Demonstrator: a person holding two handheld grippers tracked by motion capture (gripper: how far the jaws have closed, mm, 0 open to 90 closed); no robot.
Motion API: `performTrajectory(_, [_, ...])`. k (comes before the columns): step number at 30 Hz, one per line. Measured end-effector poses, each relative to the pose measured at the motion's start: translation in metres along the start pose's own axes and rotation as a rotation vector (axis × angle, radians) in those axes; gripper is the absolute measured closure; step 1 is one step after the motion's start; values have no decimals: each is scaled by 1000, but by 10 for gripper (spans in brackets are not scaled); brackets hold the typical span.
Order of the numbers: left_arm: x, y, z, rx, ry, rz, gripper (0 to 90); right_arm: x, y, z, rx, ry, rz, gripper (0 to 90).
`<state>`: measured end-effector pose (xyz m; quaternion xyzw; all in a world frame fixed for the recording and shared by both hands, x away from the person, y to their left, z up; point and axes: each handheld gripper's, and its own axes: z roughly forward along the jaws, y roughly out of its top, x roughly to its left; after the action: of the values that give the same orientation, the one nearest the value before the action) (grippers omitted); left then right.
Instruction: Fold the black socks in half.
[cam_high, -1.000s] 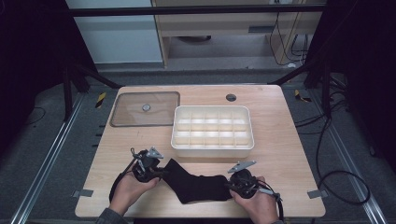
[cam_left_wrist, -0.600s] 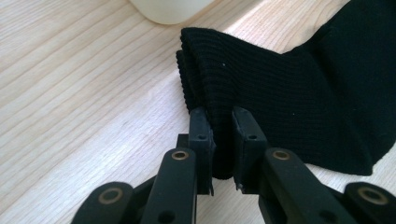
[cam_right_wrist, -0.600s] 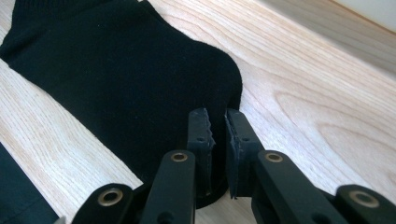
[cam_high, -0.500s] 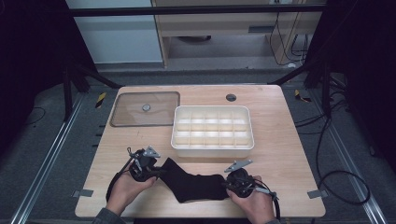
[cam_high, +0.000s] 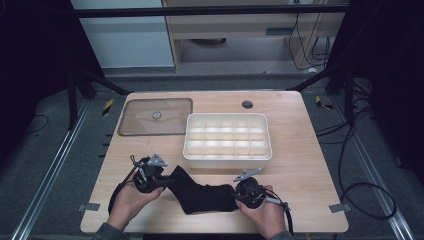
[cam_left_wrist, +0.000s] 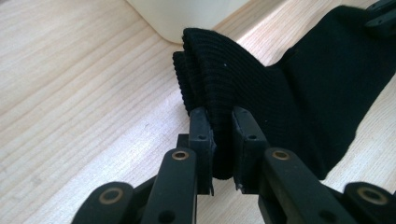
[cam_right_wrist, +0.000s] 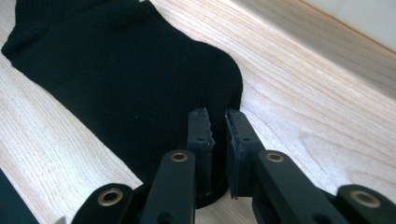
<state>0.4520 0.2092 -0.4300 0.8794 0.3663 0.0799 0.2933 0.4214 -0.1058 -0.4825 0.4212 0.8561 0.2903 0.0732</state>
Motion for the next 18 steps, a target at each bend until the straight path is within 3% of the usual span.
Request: performTrajectory(18, [-23, 15, -5, -22, -49, 59, 801, 3, 6, 5, 3, 9, 2, 814])
